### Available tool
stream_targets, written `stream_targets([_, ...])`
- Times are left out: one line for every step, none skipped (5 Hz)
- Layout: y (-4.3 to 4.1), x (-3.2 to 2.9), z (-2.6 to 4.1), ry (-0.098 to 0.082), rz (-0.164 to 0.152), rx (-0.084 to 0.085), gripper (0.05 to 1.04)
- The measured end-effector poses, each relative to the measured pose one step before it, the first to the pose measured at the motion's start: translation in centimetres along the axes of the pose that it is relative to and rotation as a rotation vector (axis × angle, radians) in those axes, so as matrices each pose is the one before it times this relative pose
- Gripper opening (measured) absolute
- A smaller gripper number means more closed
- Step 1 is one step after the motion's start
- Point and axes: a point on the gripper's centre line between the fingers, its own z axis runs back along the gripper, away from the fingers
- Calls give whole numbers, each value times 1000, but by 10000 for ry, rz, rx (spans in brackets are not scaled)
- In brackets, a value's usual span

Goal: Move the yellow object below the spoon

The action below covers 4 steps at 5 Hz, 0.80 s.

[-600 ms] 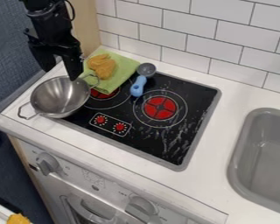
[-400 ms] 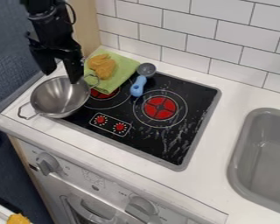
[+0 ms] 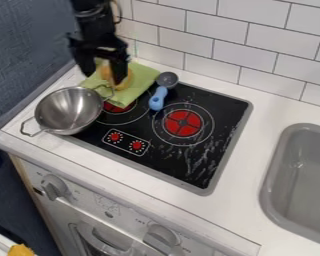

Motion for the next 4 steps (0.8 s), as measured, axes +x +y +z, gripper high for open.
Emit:
stream_targets([-590,1918,-1035,20,296,-90,1001])
stream_targets([-69,-127,-1066,287,71,202,1001])
stream_targets([221,-134,-815,160,151,69,1001])
stream_targets([232,-30,-633,135,5,37,960])
